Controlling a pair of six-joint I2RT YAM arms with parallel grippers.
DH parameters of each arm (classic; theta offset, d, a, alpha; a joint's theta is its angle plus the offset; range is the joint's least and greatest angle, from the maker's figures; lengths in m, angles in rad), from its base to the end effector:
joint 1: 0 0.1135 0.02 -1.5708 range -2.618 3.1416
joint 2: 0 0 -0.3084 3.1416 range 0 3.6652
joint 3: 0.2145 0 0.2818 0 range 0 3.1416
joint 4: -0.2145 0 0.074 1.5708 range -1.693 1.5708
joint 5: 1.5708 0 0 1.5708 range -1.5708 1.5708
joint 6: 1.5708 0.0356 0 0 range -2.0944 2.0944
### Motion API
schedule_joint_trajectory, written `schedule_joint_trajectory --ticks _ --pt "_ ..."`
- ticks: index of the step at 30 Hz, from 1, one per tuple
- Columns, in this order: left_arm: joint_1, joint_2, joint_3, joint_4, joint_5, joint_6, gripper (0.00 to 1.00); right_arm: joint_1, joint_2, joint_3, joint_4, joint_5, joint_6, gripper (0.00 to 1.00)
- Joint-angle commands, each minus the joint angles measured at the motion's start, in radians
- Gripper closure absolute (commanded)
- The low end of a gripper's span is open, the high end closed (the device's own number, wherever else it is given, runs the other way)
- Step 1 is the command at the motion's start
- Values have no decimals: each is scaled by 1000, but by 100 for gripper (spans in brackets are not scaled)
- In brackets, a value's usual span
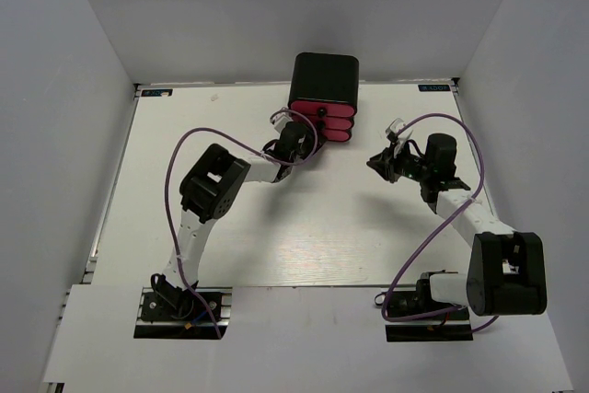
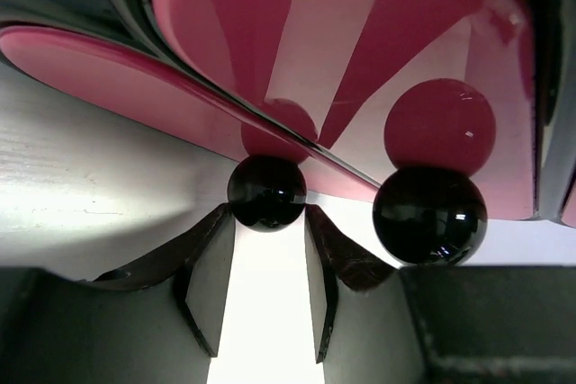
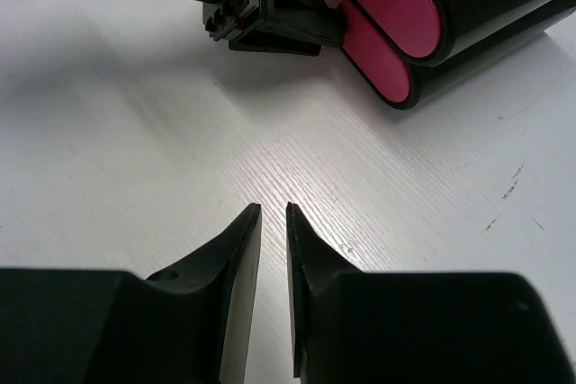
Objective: Sort the stationery into containers
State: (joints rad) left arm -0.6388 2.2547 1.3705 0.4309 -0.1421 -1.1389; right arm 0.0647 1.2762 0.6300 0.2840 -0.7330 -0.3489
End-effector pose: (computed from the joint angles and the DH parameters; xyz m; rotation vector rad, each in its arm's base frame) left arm 0.4317 -0.3143 0.1298 -0.6275 2.0688 -0.9514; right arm 0.2782 0.0419 0.2551 -0.8391 1.6689 0.5095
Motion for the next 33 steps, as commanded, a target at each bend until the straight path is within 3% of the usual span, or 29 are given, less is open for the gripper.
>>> schedule_joint_trajectory --ticks 1,3,10,13,14,15,19,20,21,23,33 --pt "4 -23 42 55 13 -13 52 -8 6 27 -9 -25 -18 76" --pt "4 -35 16 69 50 -4 52 -11 9 30 -14 -31 -22 76" --pt "-24 -207 -232 104 185 107 49 -17 5 20 -36 -37 -41 53" --pt "-33 -325 -356 118 239 157 46 -13 8 19 -42 -43 -48 33" --pt "-33 -360 -388 118 239 175 45 -13 8 19 -43 -43 -50 15" --pt "-33 -398 -445 109 239 201 45 -14 8 20 -45 -43 -48 10" --pt "-19 -587 -556 -13 252 350 27 -6 9 31 -42 -13 36 10" --pt "-7 -656 -567 -50 253 369 16 -8 8 42 -43 -3 63 10" --pt "-7 -691 -580 -82 233 396 16 -5 6 62 -64 62 144 10" --pt "-7 -763 -590 -185 182 453 0 -5 -1 97 -112 113 191 10" --pt "-7 -1191 -760 -317 -33 513 0 -9 -57 103 -172 270 258 10"
